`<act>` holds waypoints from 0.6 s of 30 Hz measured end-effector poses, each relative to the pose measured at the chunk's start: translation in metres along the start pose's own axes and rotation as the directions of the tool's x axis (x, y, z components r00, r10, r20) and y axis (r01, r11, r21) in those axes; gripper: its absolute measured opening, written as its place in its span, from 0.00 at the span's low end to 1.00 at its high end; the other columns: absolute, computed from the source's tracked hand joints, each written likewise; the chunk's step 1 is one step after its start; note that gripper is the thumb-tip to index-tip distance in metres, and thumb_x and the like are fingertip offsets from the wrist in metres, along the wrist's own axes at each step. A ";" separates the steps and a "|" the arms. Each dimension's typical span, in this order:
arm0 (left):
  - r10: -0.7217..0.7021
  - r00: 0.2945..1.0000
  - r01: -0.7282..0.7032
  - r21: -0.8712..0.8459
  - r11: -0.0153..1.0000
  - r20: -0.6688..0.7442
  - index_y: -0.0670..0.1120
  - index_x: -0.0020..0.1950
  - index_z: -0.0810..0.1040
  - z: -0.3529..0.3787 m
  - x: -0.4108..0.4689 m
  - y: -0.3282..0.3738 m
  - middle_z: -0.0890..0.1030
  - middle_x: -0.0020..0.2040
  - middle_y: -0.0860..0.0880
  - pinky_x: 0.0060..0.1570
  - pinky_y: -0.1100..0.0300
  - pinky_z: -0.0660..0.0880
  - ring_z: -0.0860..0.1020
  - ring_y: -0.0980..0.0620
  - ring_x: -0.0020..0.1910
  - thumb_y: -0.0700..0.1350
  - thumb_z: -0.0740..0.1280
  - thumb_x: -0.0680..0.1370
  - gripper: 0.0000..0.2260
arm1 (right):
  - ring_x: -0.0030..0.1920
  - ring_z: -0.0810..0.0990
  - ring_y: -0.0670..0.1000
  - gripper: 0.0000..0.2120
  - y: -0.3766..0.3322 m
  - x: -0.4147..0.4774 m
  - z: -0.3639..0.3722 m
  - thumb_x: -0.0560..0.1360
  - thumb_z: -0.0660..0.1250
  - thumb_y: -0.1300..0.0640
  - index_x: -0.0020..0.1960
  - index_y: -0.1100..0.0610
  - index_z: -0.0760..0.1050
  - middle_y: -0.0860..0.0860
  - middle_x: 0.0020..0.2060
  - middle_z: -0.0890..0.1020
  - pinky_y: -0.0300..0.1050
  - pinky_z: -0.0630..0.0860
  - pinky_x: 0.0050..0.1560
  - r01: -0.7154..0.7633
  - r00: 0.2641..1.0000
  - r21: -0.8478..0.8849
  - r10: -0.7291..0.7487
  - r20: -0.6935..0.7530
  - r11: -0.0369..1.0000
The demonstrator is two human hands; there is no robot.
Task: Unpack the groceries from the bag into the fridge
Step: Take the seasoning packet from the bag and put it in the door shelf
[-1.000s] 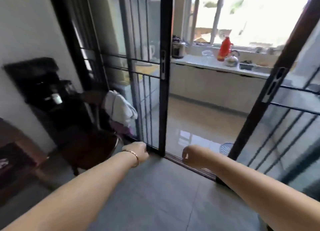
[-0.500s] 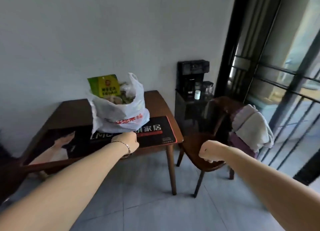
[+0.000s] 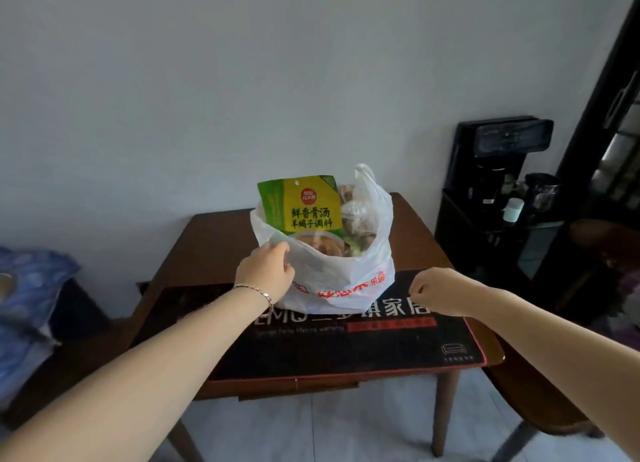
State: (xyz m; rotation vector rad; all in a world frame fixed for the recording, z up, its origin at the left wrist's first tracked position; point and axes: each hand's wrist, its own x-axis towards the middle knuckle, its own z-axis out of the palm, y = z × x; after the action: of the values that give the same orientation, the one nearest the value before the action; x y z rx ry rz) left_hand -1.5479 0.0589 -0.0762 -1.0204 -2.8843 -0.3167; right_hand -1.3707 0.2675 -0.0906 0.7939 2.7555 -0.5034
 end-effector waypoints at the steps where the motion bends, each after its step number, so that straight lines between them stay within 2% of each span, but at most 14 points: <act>1: 0.003 0.999 -0.004 -0.029 1.000 -0.051 0.46 0.66 0.68 0.001 0.016 -0.006 0.72 0.63 0.46 0.50 0.52 0.73 0.74 0.45 0.58 0.45 0.59 0.78 0.16 | 0.51 0.79 0.50 0.12 -0.006 0.018 -0.004 0.78 0.60 0.52 0.56 0.55 0.77 0.50 0.53 0.80 0.42 0.77 0.53 0.024 1.000 0.008 -0.024 -0.019 1.000; 3: -0.003 0.993 -0.005 -0.063 0.998 -0.122 0.45 0.70 0.63 0.001 0.048 -0.015 0.67 0.68 0.43 0.58 0.51 0.72 0.70 0.44 0.63 0.46 0.62 0.77 0.22 | 0.51 0.79 0.48 0.14 -0.021 0.048 -0.019 0.77 0.62 0.49 0.60 0.53 0.75 0.49 0.55 0.80 0.43 0.77 0.55 0.097 0.993 0.055 -0.094 -0.066 0.994; 5: -0.020 0.979 0.000 -0.100 0.995 -0.204 0.43 0.72 0.60 -0.001 0.081 -0.022 0.64 0.69 0.41 0.62 0.50 0.69 0.67 0.43 0.66 0.47 0.66 0.75 0.28 | 0.51 0.77 0.48 0.20 -0.038 0.079 -0.038 0.76 0.63 0.48 0.66 0.53 0.69 0.49 0.56 0.78 0.43 0.77 0.53 0.202 0.968 0.152 -0.174 -0.178 0.967; 8: 0.010 0.953 -0.046 -0.114 0.992 -0.302 0.43 0.74 0.59 -0.012 0.127 -0.028 0.60 0.72 0.42 0.67 0.50 0.65 0.63 0.43 0.70 0.52 0.70 0.73 0.34 | 0.51 0.76 0.49 0.29 -0.069 0.124 -0.064 0.74 0.67 0.46 0.70 0.54 0.62 0.50 0.57 0.76 0.46 0.78 0.51 0.339 0.914 0.333 -0.225 -0.337 0.880; 11: 0.102 0.976 -0.106 -0.010 0.994 -0.193 0.48 0.76 0.54 -0.022 0.162 -0.036 0.56 0.76 0.48 0.71 0.50 0.56 0.54 0.48 0.75 0.57 0.67 0.73 0.37 | 0.52 0.77 0.49 0.28 -0.087 0.163 -0.067 0.73 0.69 0.47 0.69 0.54 0.65 0.49 0.58 0.76 0.43 0.76 0.52 0.405 0.891 0.390 -0.262 -0.370 0.827; 13: 0.150 0.982 -0.152 -0.008 0.988 -0.115 0.51 0.75 0.57 -0.022 0.179 -0.038 0.60 0.75 0.51 0.72 0.50 0.53 0.54 0.51 0.75 0.59 0.67 0.73 0.35 | 0.50 0.78 0.49 0.20 -0.092 0.178 -0.061 0.74 0.68 0.52 0.64 0.56 0.72 0.48 0.52 0.79 0.39 0.75 0.50 0.447 0.863 0.409 -0.263 -0.430 0.796; 15: 0.233 0.969 -0.237 -0.046 0.970 -0.077 0.51 0.70 0.67 -0.017 0.191 -0.038 0.71 0.68 0.52 0.71 0.50 0.57 0.64 0.52 0.71 0.59 0.68 0.72 0.29 | 0.43 0.79 0.44 0.11 -0.091 0.186 -0.053 0.76 0.67 0.58 0.57 0.57 0.79 0.45 0.43 0.80 0.34 0.76 0.46 0.491 0.836 0.489 -0.232 -0.497 0.721; 16: 0.300 0.950 -0.307 -0.083 0.948 -0.092 0.50 0.66 0.73 -0.013 0.196 -0.038 0.76 0.62 0.51 0.68 0.49 0.63 0.72 0.52 0.63 0.58 0.69 0.71 0.25 | 0.41 0.79 0.41 0.09 -0.090 0.188 -0.049 0.75 0.67 0.59 0.54 0.57 0.80 0.43 0.40 0.80 0.32 0.76 0.45 0.508 0.827 0.526 -0.214 -0.520 0.682; 18: 0.408 0.900 -0.431 -0.160 0.888 -0.156 0.45 0.53 0.82 -0.007 0.206 -0.039 0.82 0.47 0.49 0.51 0.49 0.76 0.79 0.51 0.45 0.57 0.69 0.71 0.18 | 0.39 0.80 0.38 0.07 -0.088 0.190 -0.046 0.74 0.68 0.61 0.50 0.54 0.82 0.38 0.37 0.80 0.28 0.75 0.43 0.535 0.816 0.571 -0.205 -0.540 0.622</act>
State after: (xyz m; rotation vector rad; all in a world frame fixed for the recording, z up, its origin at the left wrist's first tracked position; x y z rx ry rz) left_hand -1.7325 0.1547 -0.0495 -1.5611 -2.4725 -0.6043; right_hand -1.5816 0.3049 -0.0849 0.4440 3.1416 -1.7690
